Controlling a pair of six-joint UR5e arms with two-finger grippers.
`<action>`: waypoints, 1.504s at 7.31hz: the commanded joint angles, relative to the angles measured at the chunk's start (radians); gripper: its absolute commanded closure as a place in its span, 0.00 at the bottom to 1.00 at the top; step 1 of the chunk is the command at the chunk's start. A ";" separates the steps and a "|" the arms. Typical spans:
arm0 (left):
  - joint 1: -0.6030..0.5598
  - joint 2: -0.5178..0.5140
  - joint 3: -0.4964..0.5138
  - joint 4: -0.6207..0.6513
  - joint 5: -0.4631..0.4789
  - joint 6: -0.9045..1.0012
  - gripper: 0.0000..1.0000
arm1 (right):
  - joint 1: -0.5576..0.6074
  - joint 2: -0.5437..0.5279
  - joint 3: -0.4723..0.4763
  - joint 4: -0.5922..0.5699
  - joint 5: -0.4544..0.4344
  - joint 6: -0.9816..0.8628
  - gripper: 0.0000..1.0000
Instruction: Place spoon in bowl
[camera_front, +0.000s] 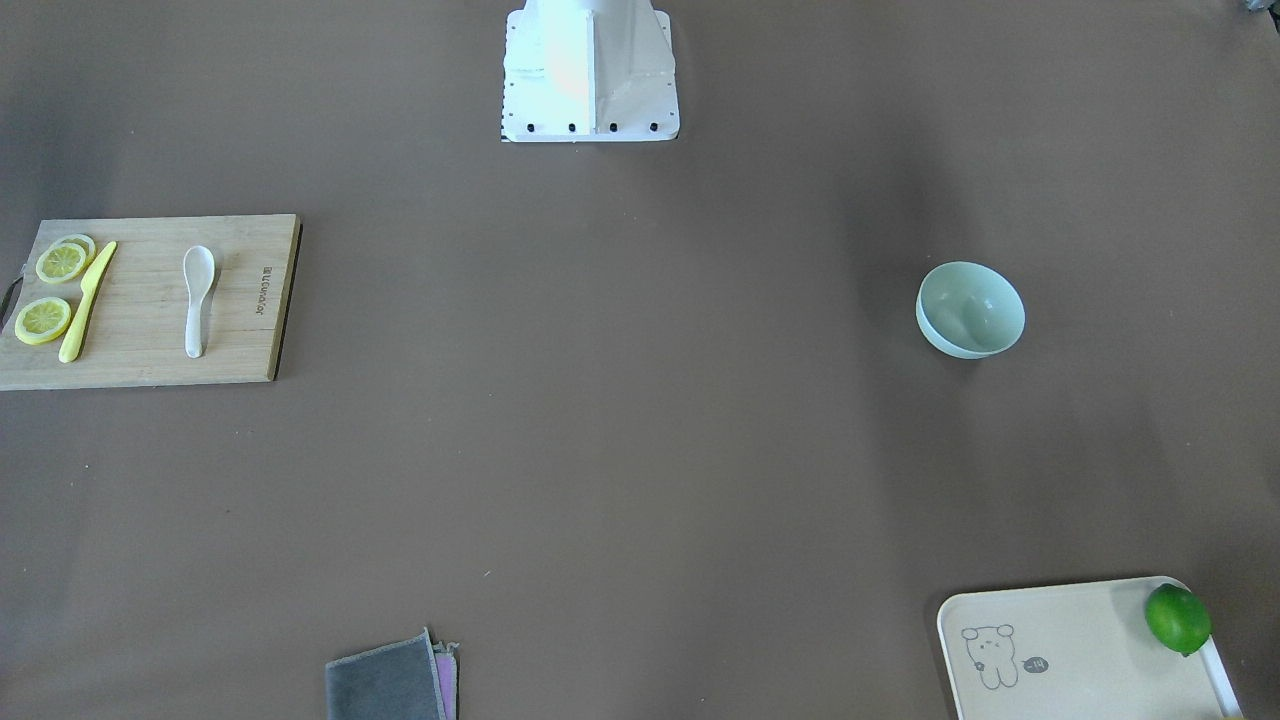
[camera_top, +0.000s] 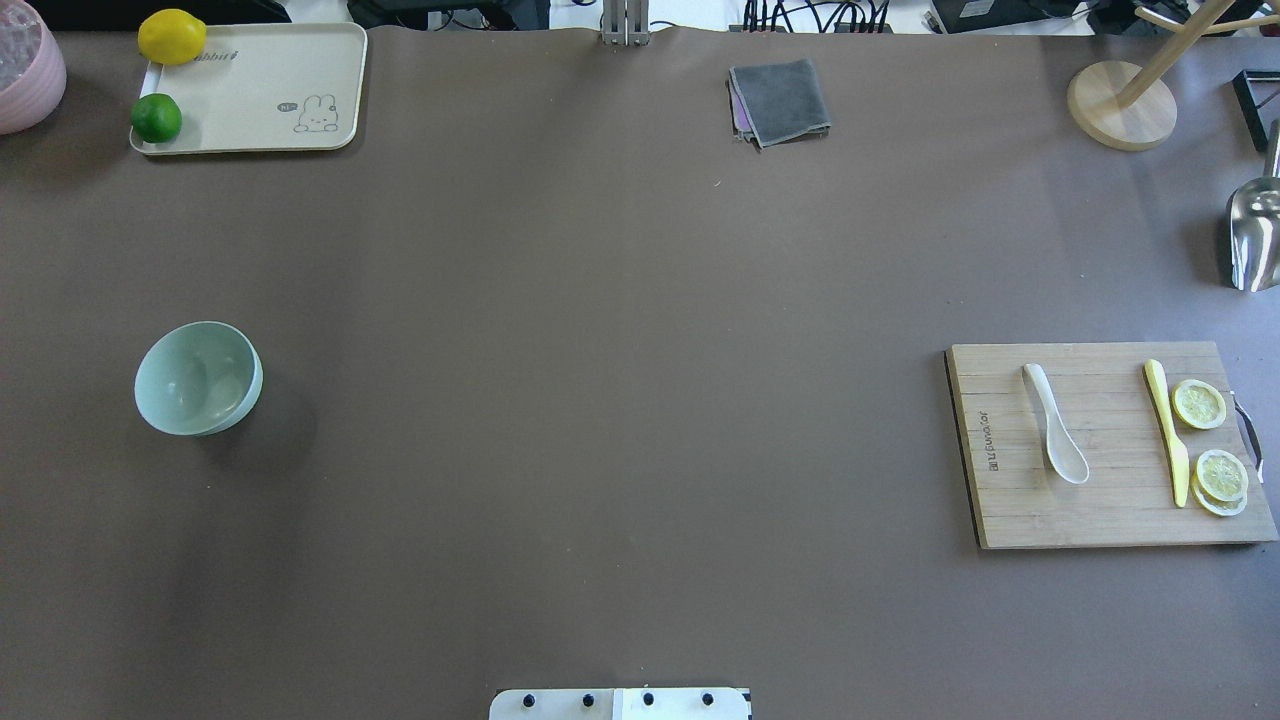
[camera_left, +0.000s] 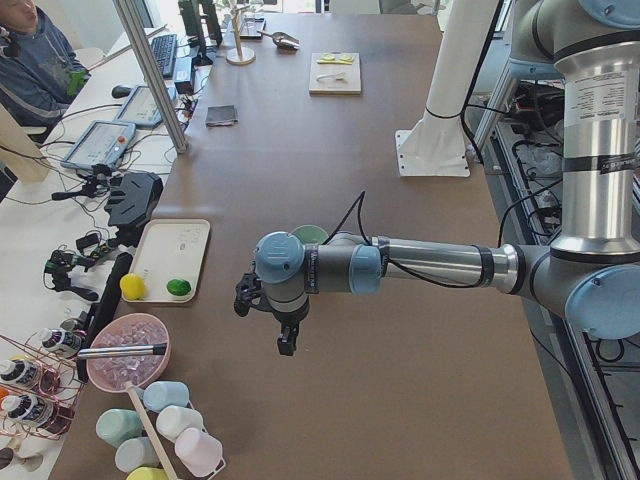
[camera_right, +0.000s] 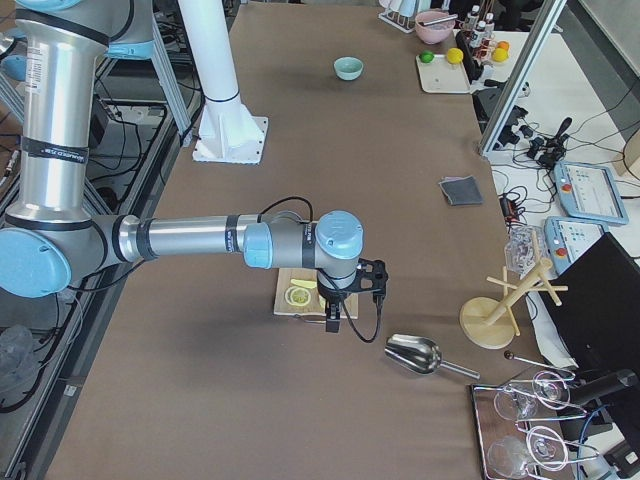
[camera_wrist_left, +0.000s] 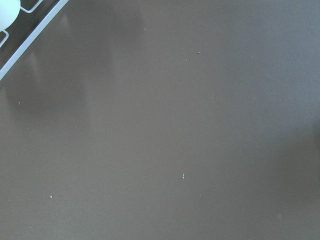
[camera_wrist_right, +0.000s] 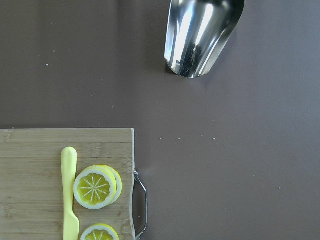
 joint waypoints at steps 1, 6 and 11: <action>0.000 -0.003 -0.007 -0.009 -0.001 -0.004 0.02 | -0.001 0.016 0.003 0.000 0.001 0.000 0.00; 0.061 -0.007 -0.020 -0.150 -0.024 -0.068 0.02 | -0.007 0.033 -0.003 0.000 0.116 -0.008 0.00; 0.461 -0.062 -0.024 -0.507 0.054 -0.632 0.02 | -0.104 0.025 -0.007 0.230 0.147 0.141 0.00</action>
